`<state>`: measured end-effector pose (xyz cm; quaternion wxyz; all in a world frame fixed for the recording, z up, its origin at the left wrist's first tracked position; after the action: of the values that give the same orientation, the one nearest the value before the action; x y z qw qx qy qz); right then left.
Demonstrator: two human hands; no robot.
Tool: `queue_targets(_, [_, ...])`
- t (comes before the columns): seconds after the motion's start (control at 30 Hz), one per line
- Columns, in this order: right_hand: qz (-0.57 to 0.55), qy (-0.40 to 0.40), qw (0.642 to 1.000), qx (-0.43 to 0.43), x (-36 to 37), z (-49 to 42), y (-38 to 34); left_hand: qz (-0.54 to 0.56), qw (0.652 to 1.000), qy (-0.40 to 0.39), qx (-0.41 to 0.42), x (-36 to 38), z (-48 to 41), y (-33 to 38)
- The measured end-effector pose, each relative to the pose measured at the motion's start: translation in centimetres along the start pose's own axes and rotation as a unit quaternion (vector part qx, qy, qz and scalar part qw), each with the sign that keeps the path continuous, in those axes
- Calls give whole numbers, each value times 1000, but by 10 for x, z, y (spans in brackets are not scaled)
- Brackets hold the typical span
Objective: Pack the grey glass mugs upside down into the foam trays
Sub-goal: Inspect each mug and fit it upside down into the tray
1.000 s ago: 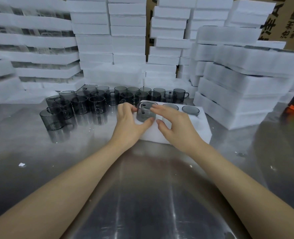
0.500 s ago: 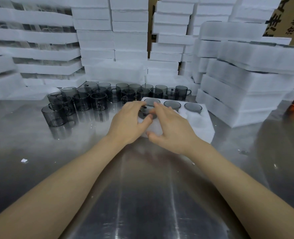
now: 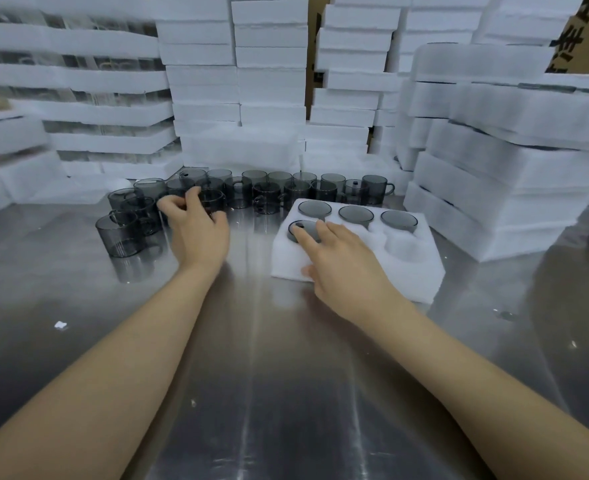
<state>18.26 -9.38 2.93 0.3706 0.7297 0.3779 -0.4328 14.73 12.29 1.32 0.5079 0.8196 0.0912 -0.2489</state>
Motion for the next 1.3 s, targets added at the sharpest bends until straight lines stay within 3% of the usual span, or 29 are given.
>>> queue_targets(0.1, [-10, 7, 1000, 6, 2, -2, 0, -48, 995, -81, -40, 8, -9, -12])
queue_targets(0.2, [-19, 10, 1000, 17, 3, -2, 0, -93, 989, -118, -15, 15, -9, -9])
queue_targets(0.5, [-54, 33, 998, 30, 3, 2, 2, -89, 991, -104, -7, 13, -7, -8])
queue_targets(0.6, [-55, 42, 997, 29, 4, 3, 3, -49, 994, -94, 4, 10, -6, -5])
queue_targets(0.83, [-82, 71, 994, 29, 1, 8, 4, 153, 987, -39, 29, -9, 3, 1])
queue_targets(1.0, [-238, 175, 953, 72, -7, 17, 9, 325, 923, -43, 201, -20, 31, 32])
queue_targets(1.07, [-292, 219, 926, 98, -9, 21, 13, 360, 909, -68, 198, -21, 46, 45])
queue_targets(1.13, [-359, 246, 892, 120, -10, 22, 17, 350, 907, -106, 208, -19, 60, 54])
queue_targets(1.2, [-401, 276, 865, 118, -12, 23, 21, 306, 904, -130, 270, -14, 73, 58])
queue_targets(1.3, [-398, 306, 858, 109, -14, 25, 25, 267, 889, -158, 337, -5, 83, 60])
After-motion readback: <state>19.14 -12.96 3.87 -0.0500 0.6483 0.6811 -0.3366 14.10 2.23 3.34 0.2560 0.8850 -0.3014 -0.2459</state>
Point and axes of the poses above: each hand's wrist, its own z-axis away from the middle knuckle, its own x-axis out of the palm, y = z × x, the point moved 3 cm from there along -z, towards the middle knuckle, and after that the axes turned 10 degrees about -x, right-handed, at the moved point
